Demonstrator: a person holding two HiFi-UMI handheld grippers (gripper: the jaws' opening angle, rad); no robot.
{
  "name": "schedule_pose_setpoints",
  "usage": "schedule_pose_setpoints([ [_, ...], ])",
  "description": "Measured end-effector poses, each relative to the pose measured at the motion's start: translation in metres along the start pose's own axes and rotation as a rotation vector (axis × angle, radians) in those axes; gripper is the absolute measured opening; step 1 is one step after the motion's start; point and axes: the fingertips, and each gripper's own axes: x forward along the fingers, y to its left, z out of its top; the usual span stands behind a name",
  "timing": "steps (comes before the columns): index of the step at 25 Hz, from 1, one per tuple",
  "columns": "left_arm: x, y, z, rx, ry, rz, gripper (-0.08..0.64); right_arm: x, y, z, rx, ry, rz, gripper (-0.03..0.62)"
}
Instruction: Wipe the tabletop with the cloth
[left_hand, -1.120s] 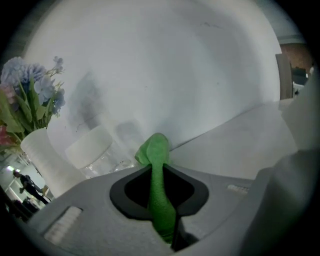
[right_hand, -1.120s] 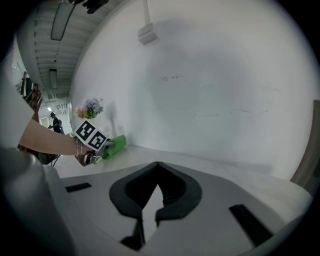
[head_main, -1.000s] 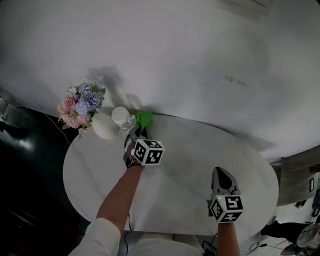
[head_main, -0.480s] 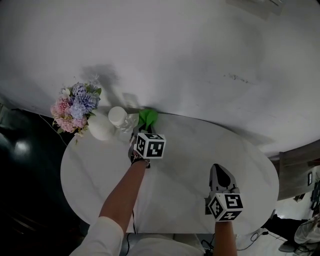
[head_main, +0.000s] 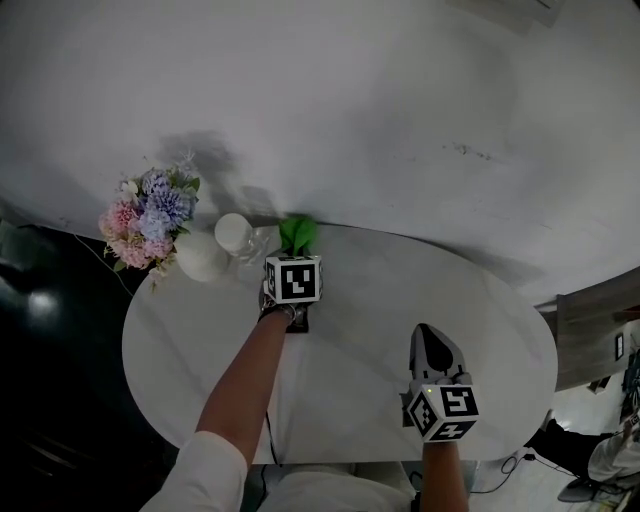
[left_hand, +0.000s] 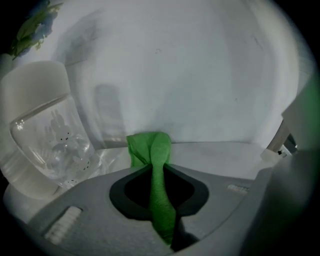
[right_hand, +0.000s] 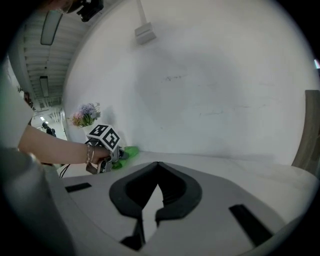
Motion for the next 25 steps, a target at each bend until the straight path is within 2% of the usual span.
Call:
schedule_pose_setpoints([
  [4,0.0,-0.011,-0.001,-0.014,0.024,-0.031,0.055,-0.004,-0.005,0.005,-0.006,-0.008,-0.008,-0.006],
  [18,-0.003,-0.045,-0.006,-0.037,0.057,0.02,0.054,-0.026,-0.046,0.014,-0.003,-0.021,0.026,-0.006],
  [25,0.0,-0.064,-0.006,-0.074,0.06,0.013,0.054,-0.035,-0.071,0.013,0.003,-0.024,0.04,-0.006],
])
